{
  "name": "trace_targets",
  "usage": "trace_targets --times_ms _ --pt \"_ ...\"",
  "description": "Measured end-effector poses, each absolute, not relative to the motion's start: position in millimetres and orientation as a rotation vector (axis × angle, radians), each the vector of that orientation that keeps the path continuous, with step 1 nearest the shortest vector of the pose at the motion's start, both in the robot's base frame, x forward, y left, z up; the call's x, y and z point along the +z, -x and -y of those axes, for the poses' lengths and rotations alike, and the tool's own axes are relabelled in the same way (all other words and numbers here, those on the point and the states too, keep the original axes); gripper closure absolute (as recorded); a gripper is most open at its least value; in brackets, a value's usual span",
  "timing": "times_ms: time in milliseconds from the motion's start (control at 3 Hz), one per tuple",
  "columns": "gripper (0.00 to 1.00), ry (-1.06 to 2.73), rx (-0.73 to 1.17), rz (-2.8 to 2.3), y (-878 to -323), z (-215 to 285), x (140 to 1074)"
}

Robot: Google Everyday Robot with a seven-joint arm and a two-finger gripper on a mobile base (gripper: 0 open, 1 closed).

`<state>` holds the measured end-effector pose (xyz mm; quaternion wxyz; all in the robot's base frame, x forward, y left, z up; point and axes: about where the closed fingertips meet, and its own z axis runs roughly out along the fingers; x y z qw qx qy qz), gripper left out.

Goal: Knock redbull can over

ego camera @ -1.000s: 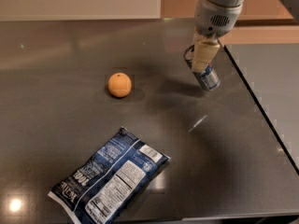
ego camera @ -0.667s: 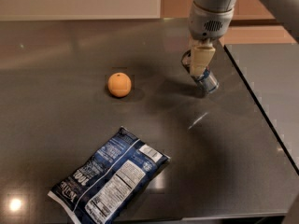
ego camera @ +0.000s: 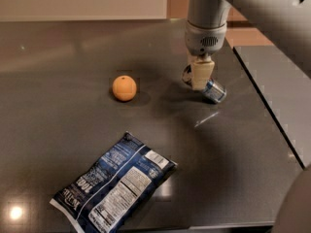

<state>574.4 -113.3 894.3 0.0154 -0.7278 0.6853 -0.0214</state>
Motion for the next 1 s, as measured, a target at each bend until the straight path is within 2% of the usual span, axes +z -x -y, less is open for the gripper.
trace_targets --times_ms 333,667,1000 --pt "0.13 2.321 -0.059 -2.108 -571 108 883" --pt "0.00 2.357 0.005 -2.066 -557 97 881" --pt "0.00 2.357 0.005 -2.066 -557 97 881"
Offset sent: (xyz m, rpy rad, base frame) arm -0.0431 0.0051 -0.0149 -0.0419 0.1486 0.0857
